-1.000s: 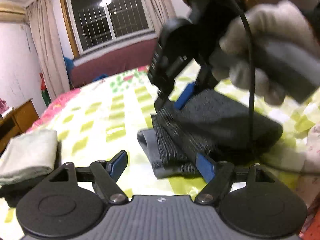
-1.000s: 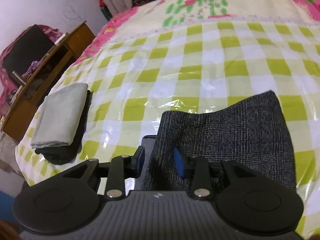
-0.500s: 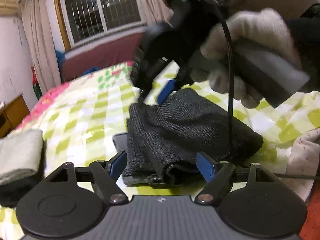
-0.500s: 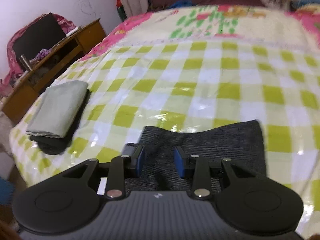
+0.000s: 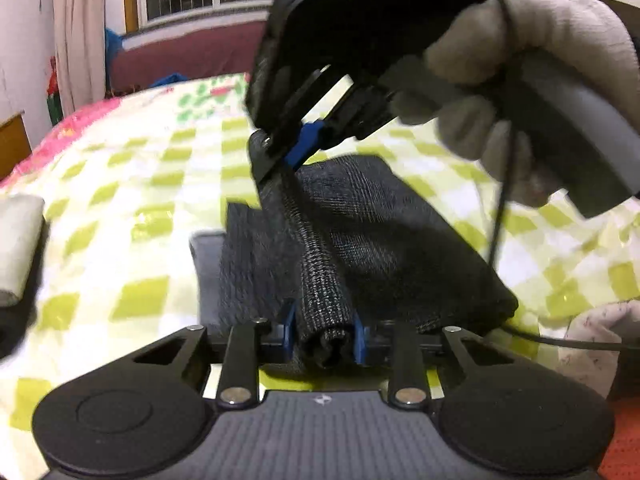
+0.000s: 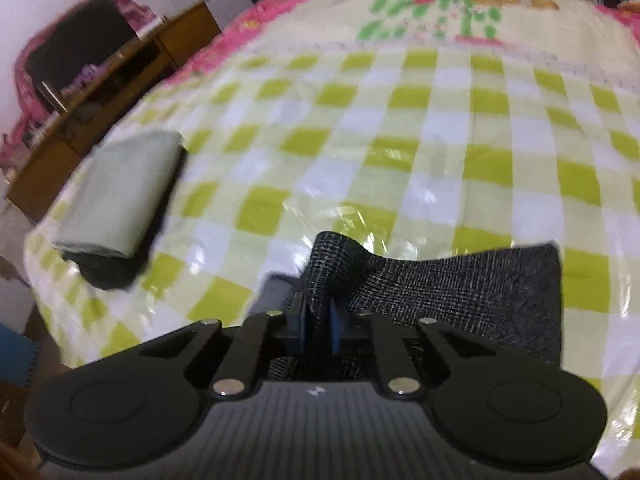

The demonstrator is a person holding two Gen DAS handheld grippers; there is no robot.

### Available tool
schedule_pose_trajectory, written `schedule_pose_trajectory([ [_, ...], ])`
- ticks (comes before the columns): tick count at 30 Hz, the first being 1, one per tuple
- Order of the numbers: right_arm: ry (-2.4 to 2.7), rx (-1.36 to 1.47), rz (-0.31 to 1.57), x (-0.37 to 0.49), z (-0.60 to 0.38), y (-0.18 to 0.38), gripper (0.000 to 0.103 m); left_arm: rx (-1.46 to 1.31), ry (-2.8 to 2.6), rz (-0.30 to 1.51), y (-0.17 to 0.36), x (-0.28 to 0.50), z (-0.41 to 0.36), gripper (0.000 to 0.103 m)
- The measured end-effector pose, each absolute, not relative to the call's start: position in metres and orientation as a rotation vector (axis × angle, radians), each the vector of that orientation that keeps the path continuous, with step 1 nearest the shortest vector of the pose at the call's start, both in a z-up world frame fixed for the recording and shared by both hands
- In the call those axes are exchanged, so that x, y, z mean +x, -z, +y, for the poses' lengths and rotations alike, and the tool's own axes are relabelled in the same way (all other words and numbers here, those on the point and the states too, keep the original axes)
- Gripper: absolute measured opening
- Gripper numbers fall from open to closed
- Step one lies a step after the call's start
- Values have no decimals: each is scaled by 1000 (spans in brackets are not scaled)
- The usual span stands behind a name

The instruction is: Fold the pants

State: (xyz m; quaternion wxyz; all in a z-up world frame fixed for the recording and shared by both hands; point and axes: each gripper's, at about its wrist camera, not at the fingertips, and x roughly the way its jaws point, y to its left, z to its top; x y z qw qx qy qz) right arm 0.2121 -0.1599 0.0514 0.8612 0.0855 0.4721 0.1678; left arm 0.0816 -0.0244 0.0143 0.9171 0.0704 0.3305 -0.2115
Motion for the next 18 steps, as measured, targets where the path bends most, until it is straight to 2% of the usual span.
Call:
schedule_pose_trajectory([
  [5,-334,214,953,222,-163,-67,12,110,399,679,-16,97,-10,42],
  [8,-296,209,1009,248,-151,-26,21,135,359,739,6,111,-7,47],
  [11,-276,205,1038,258,-141,13,31,188,332,716,5,108,-11,53],
  [13,-283,172,995,252,-135,11,34,183,329,723,5,108,-10,60],
  [18,-340,183,936,236,-148,-17,34,194,307,726,0,107,-10,63],
])
